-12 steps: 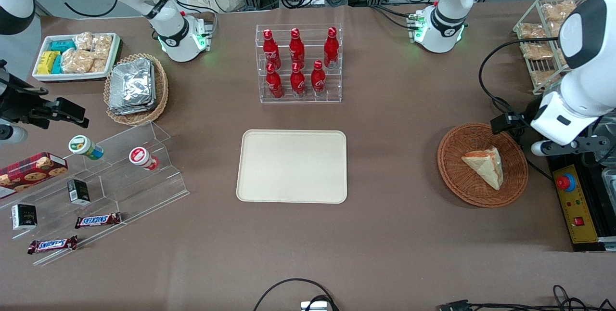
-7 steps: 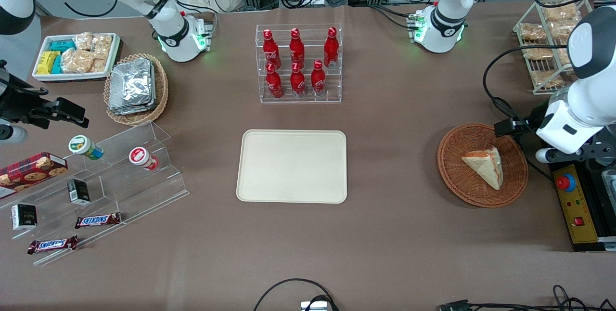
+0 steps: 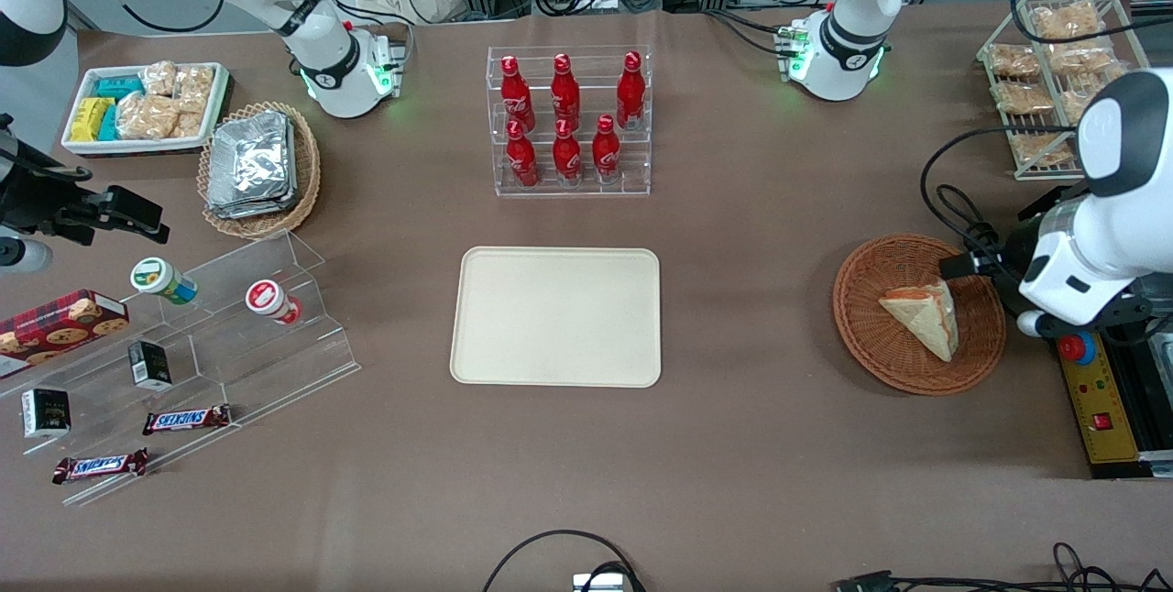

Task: Place sandwich from basket to tray
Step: 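Lower the open left gripper over the wrapped sandwich in the wicker basket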

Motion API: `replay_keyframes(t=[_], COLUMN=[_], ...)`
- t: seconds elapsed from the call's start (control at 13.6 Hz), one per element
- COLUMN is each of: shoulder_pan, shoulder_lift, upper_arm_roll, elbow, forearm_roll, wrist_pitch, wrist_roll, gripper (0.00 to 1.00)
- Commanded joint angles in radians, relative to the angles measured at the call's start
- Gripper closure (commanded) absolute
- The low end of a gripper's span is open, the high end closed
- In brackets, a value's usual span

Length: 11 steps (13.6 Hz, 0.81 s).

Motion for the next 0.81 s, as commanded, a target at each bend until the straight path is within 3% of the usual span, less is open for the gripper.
replay_keyframes(t=[0.0, 0.37, 0.74], shoulder_pan=[0.006, 0.006, 0.007], shoulder_lift=[-0.003, -0.009, 0.006], upper_arm_roll=[0.024, 0.067, 0.07], elbow=[-0.066, -0.255, -0.379], forearm_roll=[0.004, 0.004, 0.001], wrist_pitch=[0.089, 0.371, 0.528], wrist_roll=[-0.09, -0.27, -0.313], gripper=[0.0, 0.0, 0.0])
